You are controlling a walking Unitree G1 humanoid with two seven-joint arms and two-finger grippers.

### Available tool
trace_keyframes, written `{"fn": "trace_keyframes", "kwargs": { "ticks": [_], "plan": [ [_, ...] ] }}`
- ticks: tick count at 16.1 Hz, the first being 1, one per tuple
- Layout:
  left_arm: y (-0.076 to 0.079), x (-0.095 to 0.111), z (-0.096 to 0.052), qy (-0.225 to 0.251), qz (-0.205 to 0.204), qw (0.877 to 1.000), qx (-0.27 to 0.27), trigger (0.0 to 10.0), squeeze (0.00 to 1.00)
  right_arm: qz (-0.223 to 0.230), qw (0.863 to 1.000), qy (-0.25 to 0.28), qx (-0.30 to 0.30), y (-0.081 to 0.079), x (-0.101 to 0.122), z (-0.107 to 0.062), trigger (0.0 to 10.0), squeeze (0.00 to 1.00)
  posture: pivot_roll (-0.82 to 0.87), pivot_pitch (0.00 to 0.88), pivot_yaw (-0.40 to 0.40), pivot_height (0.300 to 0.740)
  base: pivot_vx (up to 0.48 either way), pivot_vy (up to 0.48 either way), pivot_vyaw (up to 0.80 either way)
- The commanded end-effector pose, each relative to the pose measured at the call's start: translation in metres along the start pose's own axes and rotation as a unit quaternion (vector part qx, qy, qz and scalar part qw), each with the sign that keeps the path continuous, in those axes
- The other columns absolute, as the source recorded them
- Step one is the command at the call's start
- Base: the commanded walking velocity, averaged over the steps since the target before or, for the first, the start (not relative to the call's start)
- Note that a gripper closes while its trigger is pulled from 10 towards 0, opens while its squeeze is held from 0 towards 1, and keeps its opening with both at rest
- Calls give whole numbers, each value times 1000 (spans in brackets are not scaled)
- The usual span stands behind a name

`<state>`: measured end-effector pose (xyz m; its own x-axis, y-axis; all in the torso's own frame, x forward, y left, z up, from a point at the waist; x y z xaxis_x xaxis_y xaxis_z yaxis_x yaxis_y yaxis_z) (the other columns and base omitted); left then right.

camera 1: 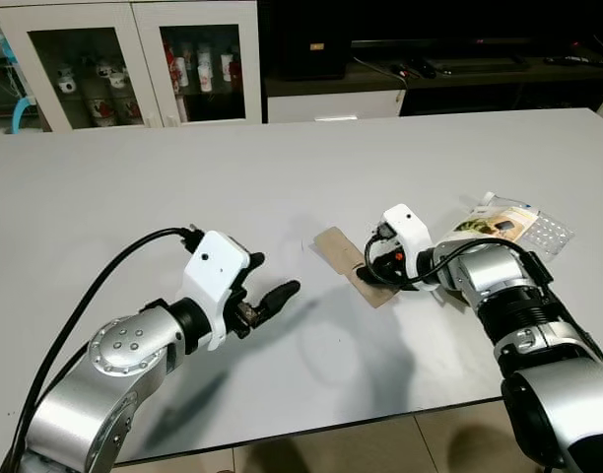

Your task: Picking trash to rubbish bin

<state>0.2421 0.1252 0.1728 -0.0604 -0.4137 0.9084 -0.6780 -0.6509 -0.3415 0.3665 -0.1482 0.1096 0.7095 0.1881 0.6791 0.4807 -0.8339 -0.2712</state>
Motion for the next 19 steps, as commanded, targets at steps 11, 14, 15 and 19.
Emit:
{"fn": "trace_keyframes", "kwargs": {
  "ticks": [11, 14, 15, 19],
  "plan": [
    [2, 2, -1, 4, 9, 1000, -9, 10000, 0, -38, 999, -12, -24, -8, 2, 8, 10000, 192, 48, 0, -35, 740, 0, 0, 0],
    [1, 2, -1, 4, 11, 1000, -9, 10000, 0, -43, 999, 12, -27, -10, 9, 8, 10000, 1000, 49, 0, -34, 740, 0, 0, 0],
    [1, 2, -1, 4, 12, 1000, -9, 10000, 0, -41, 999, 19, -23, -11, 13, 6, 10000, 1000, 48, 0, -32, 740, 0, 0, 0],
    [-1, 3, 0, 4, 13, 1000, -9, 10000, 0, -52, 998, 39, -18, -15, 29, -2, 10000, 1000, 47, 0, -27, 740, 0, 0, 0]
  ]
}}
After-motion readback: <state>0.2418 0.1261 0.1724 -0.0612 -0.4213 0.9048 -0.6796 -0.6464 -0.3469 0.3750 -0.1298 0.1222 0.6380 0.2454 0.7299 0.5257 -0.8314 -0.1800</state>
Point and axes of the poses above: a point about 5 cm out from each wrist's last joint towards the gripper, its own z axis pointing out of the wrist towards the gripper, its own x axis along the axis of the wrist's last joint, y = z × x, the point moved 1 cm from there along z, pointing out of the wrist towards the gripper, and after that the axes turned 14 degrees about z, right-handed, at the moved point
